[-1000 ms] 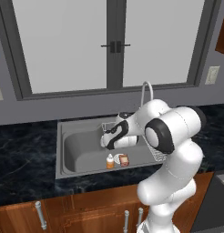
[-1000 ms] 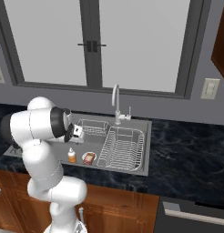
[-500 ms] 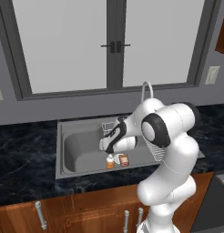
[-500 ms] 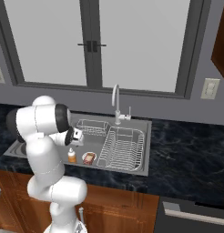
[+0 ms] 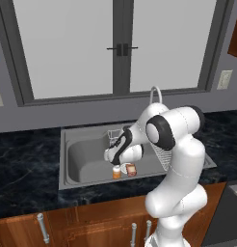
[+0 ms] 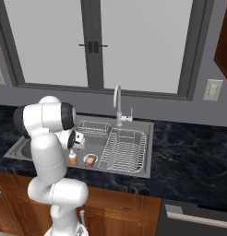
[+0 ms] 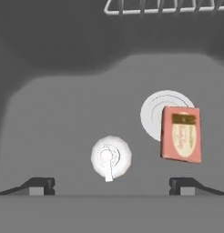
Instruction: Pick up the soap dispenser and bar soap from the sink, and place them back in the cabinet, and close the cabinet door.
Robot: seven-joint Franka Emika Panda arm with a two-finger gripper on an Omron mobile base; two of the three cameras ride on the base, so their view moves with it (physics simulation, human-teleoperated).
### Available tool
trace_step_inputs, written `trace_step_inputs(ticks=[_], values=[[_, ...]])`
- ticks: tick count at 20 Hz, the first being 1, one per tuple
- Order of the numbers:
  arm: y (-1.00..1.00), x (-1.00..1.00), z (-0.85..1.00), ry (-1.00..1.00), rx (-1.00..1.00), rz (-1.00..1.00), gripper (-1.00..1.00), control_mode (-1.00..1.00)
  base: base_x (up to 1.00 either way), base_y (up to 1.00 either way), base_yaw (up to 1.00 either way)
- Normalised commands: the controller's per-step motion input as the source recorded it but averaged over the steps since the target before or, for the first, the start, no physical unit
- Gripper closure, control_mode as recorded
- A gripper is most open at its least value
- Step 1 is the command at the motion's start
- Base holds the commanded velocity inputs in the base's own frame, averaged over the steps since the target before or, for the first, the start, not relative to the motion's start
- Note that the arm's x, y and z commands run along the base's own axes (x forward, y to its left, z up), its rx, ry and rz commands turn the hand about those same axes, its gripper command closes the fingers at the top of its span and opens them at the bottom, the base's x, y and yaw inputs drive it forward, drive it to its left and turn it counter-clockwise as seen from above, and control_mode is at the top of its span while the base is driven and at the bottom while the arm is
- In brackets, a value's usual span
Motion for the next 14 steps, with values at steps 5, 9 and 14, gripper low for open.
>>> trace_step_inputs(ticks=[5, 9, 14], values=[[0.08, 0.11, -0.18, 0.0, 0.0, 0.0, -1.0, -1.0, 0.0, 0.0, 0.0], [0.03, 0.05, -0.13, 0.0, 0.0, 0.0, -1.0, -1.0, 0.0, 0.0, 0.0], [0.03, 0.01, -0.07, 0.0, 0.0, 0.0, -1.0, -1.0, 0.0, 0.0, 0.0]])
